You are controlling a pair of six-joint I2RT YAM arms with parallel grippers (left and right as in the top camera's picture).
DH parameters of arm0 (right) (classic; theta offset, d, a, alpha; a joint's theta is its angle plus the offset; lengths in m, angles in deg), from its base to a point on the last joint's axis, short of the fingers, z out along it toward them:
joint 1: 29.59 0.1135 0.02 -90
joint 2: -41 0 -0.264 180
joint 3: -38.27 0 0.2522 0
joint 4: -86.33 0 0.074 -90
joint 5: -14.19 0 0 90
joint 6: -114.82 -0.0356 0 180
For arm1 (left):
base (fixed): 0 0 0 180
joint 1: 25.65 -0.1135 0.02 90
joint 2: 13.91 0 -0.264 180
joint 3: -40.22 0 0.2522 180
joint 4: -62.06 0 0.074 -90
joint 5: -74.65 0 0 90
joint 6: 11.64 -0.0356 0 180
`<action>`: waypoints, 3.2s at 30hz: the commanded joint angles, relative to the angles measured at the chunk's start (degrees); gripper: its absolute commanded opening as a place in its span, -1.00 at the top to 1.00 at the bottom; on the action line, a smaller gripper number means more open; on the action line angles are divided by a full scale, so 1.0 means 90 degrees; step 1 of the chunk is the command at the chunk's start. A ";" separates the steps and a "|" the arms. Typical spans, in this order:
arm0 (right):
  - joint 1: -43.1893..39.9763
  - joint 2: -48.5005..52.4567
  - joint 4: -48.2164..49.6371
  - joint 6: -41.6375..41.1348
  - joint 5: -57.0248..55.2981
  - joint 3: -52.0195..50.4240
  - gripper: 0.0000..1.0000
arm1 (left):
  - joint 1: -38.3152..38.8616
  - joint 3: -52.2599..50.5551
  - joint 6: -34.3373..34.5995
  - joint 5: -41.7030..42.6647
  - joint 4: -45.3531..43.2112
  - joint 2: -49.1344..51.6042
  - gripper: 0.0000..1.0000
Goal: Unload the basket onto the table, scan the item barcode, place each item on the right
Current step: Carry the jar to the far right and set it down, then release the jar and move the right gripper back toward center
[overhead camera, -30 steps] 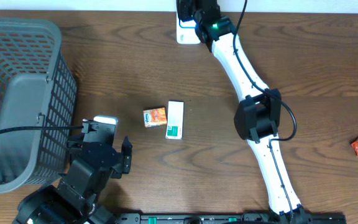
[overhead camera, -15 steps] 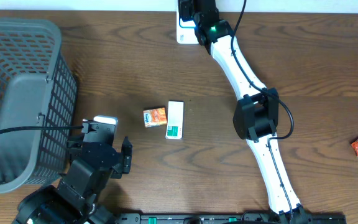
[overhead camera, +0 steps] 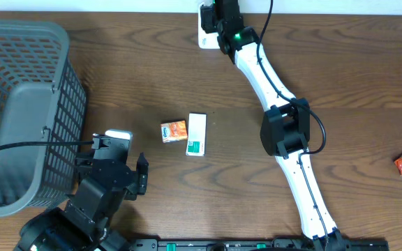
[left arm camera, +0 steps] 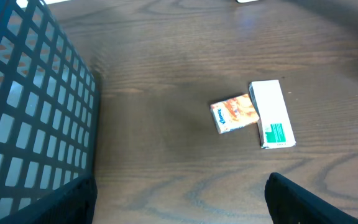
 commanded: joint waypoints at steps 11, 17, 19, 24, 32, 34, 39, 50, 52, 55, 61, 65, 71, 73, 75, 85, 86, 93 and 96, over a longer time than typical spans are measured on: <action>-0.0843 -0.2577 -0.4481 -0.0117 -0.1013 0.0083 -0.38 | 0.0019 -0.0022 0.0034 -0.0085 0.0019 -0.0005 -0.70; -0.1940 -0.2640 -0.6397 -0.0498 -0.1178 0.0053 -0.33 | 0.0019 -0.0022 0.0034 -0.0085 0.0019 -0.0005 -0.70; -0.2276 -0.2560 -0.6749 -0.0811 -0.1175 0.0039 -0.32 | 0.0019 -0.0022 0.0034 -0.0087 0.0017 -0.0005 -0.70; -0.3708 -0.2249 -0.7308 -0.1049 -0.0940 0.0034 -0.32 | 0.0019 -0.0022 0.0034 -0.0085 0.0019 -0.0005 -0.71; -0.5309 -0.1358 -0.7312 -0.1052 -0.0313 0.0032 -0.25 | 0.0019 -0.0022 0.0034 -0.0087 0.0019 -0.0005 -0.70; -0.5569 -0.1076 -0.7312 -0.1052 -0.0287 0.0032 -0.25 | 0.0019 -0.0022 0.0034 -0.0085 0.0019 -0.0005 -0.70; -0.6273 -0.0185 -0.7344 -0.1049 -0.0170 0.0032 -0.23 | 0.0019 -0.0022 0.0034 -0.0087 0.0019 -0.0005 -0.70; -0.7495 -0.0512 -0.7497 -0.1049 0.0916 0.0041 -0.99 | 0.0019 -0.0022 0.0034 -0.0085 0.0019 -0.0005 -0.71; -0.7701 -0.0821 -0.7526 -0.1047 0.1625 0.0041 -0.99 | 0.0019 -0.0022 0.0034 -0.0087 0.0019 -0.0005 -0.70; -0.7895 -0.1515 -0.7465 -0.1015 0.2888 0.0041 -0.99 | 0.0019 -0.0022 0.0034 -0.0085 0.0019 -0.0005 -0.70; -0.7606 -0.3570 -0.6946 -0.1122 0.3167 0.0041 -0.99 | 0.0019 -0.0022 0.0034 -0.0085 0.0019 -0.0005 -0.70; -0.6669 -0.4767 -0.6720 -0.1384 0.3257 0.0041 -0.98 | 0.0019 -0.0022 0.0034 -0.0085 0.0019 -0.0005 -0.70; -0.3881 -0.5158 -0.6900 -0.1348 0.3249 0.0039 -0.99 | 0.0019 -0.0022 0.0034 -0.0087 0.0019 -0.0005 -0.70; -0.2735 -0.4949 -0.7106 -0.1018 0.3252 0.0039 -0.99 | 0.0019 -0.0022 0.0034 -0.0085 0.0019 -0.0005 -0.70; -0.1656 -0.4588 -0.7410 -0.0466 0.3220 0.0039 -0.98 | 0.0019 -0.0022 0.0034 -0.0085 0.0019 -0.0005 -0.70; 0.1013 -0.2412 -0.7912 -0.2846 0.1484 0.0039 -0.99 | 0.0019 -0.0022 0.0034 -0.0085 0.0017 -0.0005 -0.71; 0.1059 -0.2314 -0.7895 -0.2963 0.1513 0.0039 -0.99 | 0.0019 -0.0022 0.0034 -0.0085 0.0019 -0.0005 -0.70; 0.1688 -0.1132 -0.7902 -0.3621 0.1532 0.0039 -0.99 | 0.0019 -0.0022 0.0034 -0.0087 0.0019 -0.0005 -0.71; 0.1746 -0.0891 -0.7961 -0.3672 0.1532 0.0039 -0.98 | 0.0019 -0.0022 0.0034 -0.0087 0.0019 -0.0005 -0.70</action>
